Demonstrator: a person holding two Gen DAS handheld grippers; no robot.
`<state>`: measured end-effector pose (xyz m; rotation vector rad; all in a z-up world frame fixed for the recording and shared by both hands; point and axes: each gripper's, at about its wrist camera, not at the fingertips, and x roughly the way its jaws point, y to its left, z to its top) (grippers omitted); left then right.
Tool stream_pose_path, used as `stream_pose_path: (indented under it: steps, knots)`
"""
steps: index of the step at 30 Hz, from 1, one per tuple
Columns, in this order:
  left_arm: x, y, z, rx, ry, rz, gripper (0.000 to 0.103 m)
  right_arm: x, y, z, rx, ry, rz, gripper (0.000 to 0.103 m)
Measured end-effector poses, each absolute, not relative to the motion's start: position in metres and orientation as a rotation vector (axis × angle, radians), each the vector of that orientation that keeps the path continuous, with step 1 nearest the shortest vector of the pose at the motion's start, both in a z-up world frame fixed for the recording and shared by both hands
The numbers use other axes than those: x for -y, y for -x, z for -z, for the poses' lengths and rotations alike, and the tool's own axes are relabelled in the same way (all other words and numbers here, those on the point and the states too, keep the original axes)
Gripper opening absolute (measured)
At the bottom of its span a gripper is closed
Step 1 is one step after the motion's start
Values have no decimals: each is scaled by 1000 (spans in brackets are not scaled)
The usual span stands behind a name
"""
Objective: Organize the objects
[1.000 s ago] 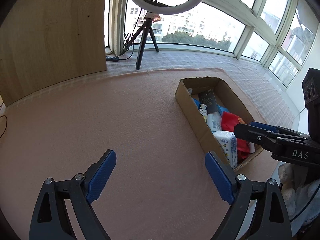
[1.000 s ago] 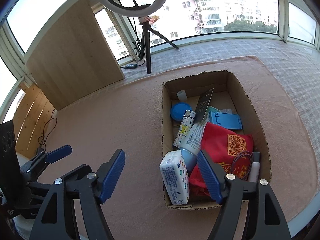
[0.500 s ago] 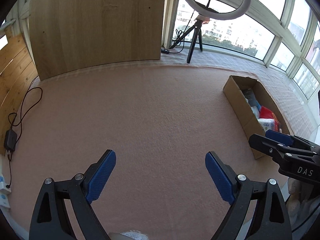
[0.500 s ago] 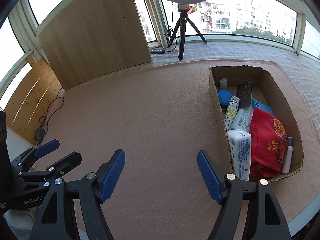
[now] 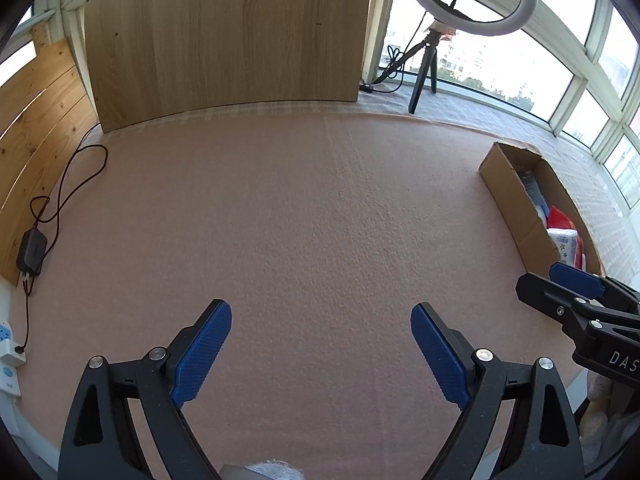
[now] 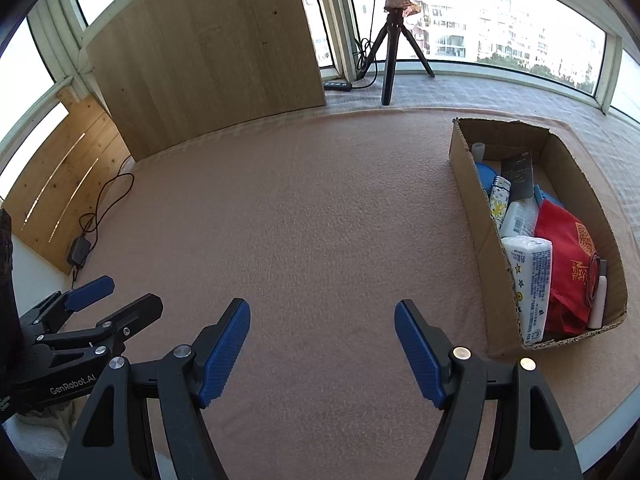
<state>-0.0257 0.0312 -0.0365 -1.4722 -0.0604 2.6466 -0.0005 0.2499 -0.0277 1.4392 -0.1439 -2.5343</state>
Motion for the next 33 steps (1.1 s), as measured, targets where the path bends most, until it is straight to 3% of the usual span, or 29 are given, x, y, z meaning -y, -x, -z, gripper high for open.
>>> stream_pose_path:
  steps: [33]
  knots:
    - [-21, 26, 42, 95, 1507, -2676, 93, -245, 0, 35, 128, -1466, 2516, 71]
